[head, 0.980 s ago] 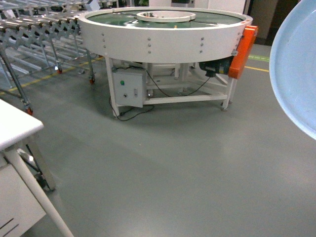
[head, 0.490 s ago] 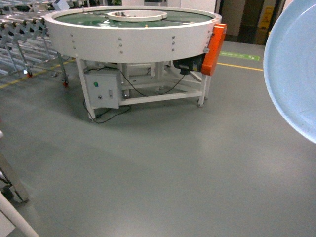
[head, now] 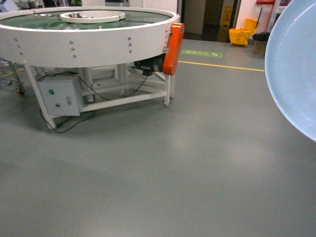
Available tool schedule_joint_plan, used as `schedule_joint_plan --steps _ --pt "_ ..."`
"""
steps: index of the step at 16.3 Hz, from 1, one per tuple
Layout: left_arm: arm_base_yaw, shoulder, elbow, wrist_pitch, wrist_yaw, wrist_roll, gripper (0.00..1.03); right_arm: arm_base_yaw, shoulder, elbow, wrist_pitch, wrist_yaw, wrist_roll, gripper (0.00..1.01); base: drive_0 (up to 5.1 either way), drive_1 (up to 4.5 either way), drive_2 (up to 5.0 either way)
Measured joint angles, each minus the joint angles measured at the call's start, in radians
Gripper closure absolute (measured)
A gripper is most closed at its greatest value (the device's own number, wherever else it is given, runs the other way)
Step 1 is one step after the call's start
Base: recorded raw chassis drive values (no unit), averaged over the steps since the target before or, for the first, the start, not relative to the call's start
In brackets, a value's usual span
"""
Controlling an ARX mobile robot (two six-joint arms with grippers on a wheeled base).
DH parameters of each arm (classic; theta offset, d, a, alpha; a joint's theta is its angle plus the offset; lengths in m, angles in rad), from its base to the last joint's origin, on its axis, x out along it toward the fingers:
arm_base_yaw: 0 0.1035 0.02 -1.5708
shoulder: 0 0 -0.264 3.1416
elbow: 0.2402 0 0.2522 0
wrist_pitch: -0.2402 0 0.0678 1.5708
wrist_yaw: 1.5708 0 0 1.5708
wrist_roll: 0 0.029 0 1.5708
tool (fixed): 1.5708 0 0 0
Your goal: Place blue tray on left shelf second layer neatly
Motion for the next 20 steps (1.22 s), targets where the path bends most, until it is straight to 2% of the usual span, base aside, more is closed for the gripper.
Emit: schedule_joint_plan --steps 20 --pt "0.000 0.000 0.000 0.000 0.002 0.000 0.05 0.000 0.004 0.000 0.000 0.001 0.000 0.99 2.1 -0.33 -6.3"
